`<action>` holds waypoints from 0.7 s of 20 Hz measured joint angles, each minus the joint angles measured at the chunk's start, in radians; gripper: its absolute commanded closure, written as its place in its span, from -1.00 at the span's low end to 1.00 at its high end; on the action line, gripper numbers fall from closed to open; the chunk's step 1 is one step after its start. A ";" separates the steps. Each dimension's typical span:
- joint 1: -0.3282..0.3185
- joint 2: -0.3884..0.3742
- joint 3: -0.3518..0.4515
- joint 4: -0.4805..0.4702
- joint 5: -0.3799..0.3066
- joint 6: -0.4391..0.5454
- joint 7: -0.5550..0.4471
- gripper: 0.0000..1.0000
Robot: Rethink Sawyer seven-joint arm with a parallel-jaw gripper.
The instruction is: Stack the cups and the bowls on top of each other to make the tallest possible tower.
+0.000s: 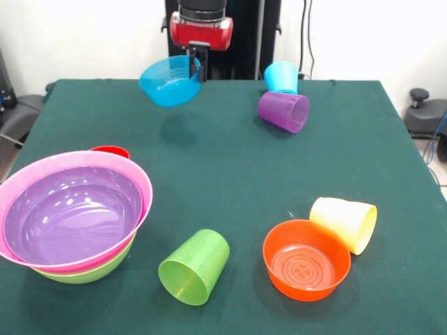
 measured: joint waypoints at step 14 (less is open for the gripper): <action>-0.043 -0.111 0.141 0.004 0.079 0.163 0.000 1.00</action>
